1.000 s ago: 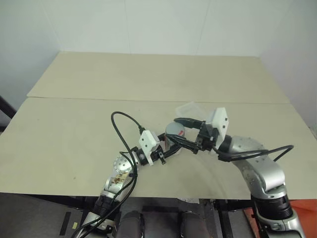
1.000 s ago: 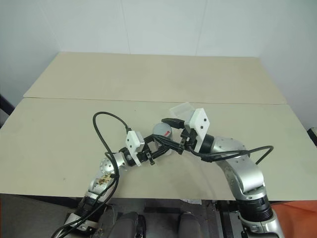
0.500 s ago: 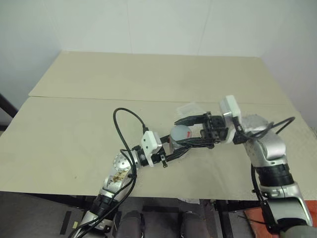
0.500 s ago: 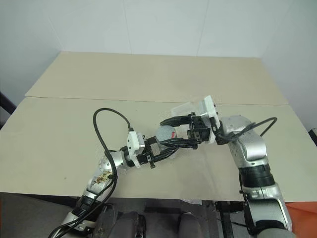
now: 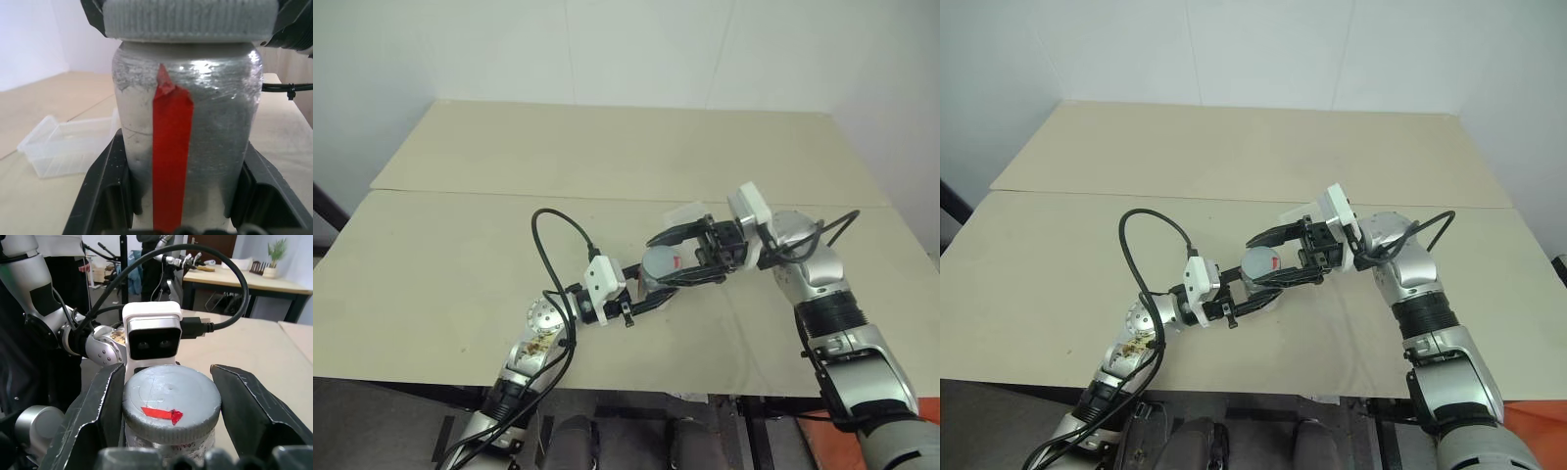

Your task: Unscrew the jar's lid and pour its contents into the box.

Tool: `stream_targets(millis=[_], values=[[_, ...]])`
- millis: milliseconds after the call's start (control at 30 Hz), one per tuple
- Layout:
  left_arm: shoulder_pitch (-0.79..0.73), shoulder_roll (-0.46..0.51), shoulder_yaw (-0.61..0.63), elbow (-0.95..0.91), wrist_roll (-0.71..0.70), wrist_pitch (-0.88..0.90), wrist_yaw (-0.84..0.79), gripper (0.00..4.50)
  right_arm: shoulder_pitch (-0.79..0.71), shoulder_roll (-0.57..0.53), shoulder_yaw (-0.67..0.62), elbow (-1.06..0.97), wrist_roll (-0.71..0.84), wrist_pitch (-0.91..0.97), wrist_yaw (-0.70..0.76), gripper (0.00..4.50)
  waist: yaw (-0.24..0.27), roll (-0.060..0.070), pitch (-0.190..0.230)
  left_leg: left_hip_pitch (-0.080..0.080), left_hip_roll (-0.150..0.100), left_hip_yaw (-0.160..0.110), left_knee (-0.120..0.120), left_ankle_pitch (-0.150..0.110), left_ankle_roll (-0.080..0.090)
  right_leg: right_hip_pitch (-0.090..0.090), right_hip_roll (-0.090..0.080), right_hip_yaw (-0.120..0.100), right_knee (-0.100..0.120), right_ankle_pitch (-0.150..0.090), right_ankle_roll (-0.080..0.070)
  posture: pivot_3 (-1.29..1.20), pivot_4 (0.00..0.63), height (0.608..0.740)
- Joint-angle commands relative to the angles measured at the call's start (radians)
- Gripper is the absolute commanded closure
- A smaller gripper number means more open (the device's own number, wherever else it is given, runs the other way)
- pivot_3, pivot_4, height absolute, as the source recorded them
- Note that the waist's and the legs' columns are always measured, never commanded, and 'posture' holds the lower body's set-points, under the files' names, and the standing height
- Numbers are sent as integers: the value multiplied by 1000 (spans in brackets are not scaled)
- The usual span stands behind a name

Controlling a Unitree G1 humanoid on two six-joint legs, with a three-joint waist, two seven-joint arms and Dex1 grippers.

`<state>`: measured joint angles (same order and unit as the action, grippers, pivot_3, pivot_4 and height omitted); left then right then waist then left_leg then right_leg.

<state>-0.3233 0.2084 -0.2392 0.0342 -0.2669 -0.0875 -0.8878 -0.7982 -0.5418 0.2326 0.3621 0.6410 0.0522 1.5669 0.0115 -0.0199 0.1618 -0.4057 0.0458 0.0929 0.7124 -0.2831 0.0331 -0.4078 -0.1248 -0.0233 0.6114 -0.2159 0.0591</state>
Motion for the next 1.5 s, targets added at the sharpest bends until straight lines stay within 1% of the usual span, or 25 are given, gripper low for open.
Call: stream_targets(millis=[33, 67, 133, 167, 233, 400, 500, 567, 633, 733, 800, 900, 967, 1133, 1233, 1333, 1500], values=[[-7, -11, 1, -48, -12, -36, -4, 2504, -34, -49, -22, 23, 40, 39, 48, 1042, 0, 0, 0, 0, 0, 0, 0, 0, 0, 0, 0, 0, 0, 0, 0, 0, 150, 740], [-8, -12, 2, -43, -11, -37, -3, 2504, -34, -60, -23, 20, 51, 37, 48, 826, 1, 0, 0, 0, 0, 0, 0, 0, 0, 0, 0, -1, 0, 0, 0, 0, 150, 740], [-12, -13, 7, -34, -12, -40, -4, 2504, -32, -77, -29, 15, 61, 19, 48, 241, 1, 0, 0, -1, 0, 0, 0, 0, 0, 0, 0, -2, 0, 0, 0, 0, 150, 740], [-14, -14, 9, -31, -14, -40, -4, 2504, -30, -83, -29, 14, 65, 13, 48, 68, 0, 0, 0, -1, 0, 0, 0, 0, 0, 0, 0, -2, 0, 0, 0, 0, 150, 740], [-14, -13, 11, -31, -16, -40, -5, 2504, -25, -92, -32, 9, 62, -4, 48, 68, -1, 0, 0, -1, 1, 0, 0, 0, 0, 0, 0, -2, 0, 0, 0, 0, 150, 740], [-8, 0, 21, -18, -19, -45, -11, 2504, 21, -123, -91, -25, 53, -20, 48, 68, 1, 0, 0, -1, 1, 0, -1, 0, 0, 0, 0, -2, 0, 0, 0, 0, 150, 740], [-7, 1, 24, -15, -16, -40, -4, 2504, 70, -145, -162, -84, 40, -15, 18, 68, 4, 0, 0, -1, 1, 0, 0, 0, 0, 0, 0, -2, -1, 0, 0, 0, 150, 740], [-7, -3, 27, -9, -10, -40, 8, 2504, 111, -150, -204, -149, 11, -37, -48, 68, 4, 0, 0, -1, 1, 0, 0, 0, 0, 0, 0, -2, -1, 0, 0, 0, 150, 740], [-8, -11, 32, 8, 0, -46, 27, 2504, 164, -154, -245, -250, -16, -4, -173, 68, 2, 0, 0, -1, 1, 0, 0, 0, 0, 0, 0, -2, -1, 0, 0, 0, 150, 740], [-6, -27, 44, 34, 4, -50, 54, 2504, 302, -168, -326, -440, -25, 22, -303, 68, 6, 0, 0, -2, 1, -1, -1, 3, -4, 0, 0, -3, -1, 0, 0, 0, 150, 740], [-7, -26, 44, 41, 7, -57, 53, 2504, 372, -167, -345, -550, -22, 80, -395, 68, 5, 0, 0, -2, 1, -1, -1, 3, -5, 1, 0, -3, -1, 0, 0, 0, 150, 740], [-17, -26, 42, 58, 10, -67, 50, 2504, 463, -121, -327, -705, -48, 129, -545, 68, 0, 0, 0, -1, 1, -1, -1, 3, -5, 1, 0, -3, -1, 0, 0, 0, 150, 740], [-24, -28, 41, 69, 15, -73, 48, 2504, 497, -79, -299, -771, -81, 150, -637, 68, -1, 0, 0, -1, 1, -1, -1, 1, -2, 0, 0, -3, -1, 0, 0, 0, 150, 740], [-47, -39, 37, 103, 24, -90, 41, 2504, 531, 61, -195, -876, -212, 192, -865, 68, 0, 0, 0, 0, 0, -2, 0, 0, -1, 0, 0, -2, 0, 0, 0, 0, 150, 740], [-54, -49, 32, 123, 29, -101, 32, 2504, 536, 113, -164, -914, -246, 231, -949, 68, 1, 0, 0, 0, 0, -2, 1, 1, -1, 0, 0, -2, 0, 0, 0, 0, 150, 740], [-59, -58, 29, 132, 32, -107, 29, 2504, 540, 129, -137, -928, -301, 245, -998, 68, 1, 0, 0, 0, 0, -2, 1, 0, -1, 0, 0, -3, -1, 0, 0, 0, 150, 740], [-60, -62, 30, 132, 33, -109, 23, 2504, 545, 116, -125, -927, -325, 256, -1005, 68, 0, 0, 0, -1, 0, -2, 0, 0, 0, 0, 0, -3, -1, 0, 0, 0, 150, 740]])
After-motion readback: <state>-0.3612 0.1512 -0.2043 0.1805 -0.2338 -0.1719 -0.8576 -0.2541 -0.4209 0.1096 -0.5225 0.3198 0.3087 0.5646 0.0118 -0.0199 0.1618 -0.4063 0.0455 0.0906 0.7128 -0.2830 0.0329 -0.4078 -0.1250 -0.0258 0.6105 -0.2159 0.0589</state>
